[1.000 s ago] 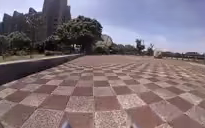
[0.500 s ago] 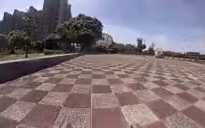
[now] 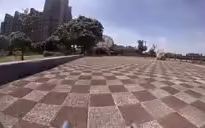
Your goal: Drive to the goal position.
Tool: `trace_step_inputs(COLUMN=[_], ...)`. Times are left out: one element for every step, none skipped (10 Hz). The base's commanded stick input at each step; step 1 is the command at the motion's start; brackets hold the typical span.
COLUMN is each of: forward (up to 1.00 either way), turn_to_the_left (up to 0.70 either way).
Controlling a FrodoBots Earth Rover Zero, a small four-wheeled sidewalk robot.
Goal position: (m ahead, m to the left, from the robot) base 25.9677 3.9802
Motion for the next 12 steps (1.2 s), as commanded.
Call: trace_step_inputs(forward=[0.70,0.70,0.70,0.70,0.70,0.70,0.70,0.70,0.70,0.70,0.70,0.70], turn_to_the_left=[-0.32,-0.35,-0.27,0.00,0.00,0.00,0.00,0.00,0.00,0.00,0.00,0.00])
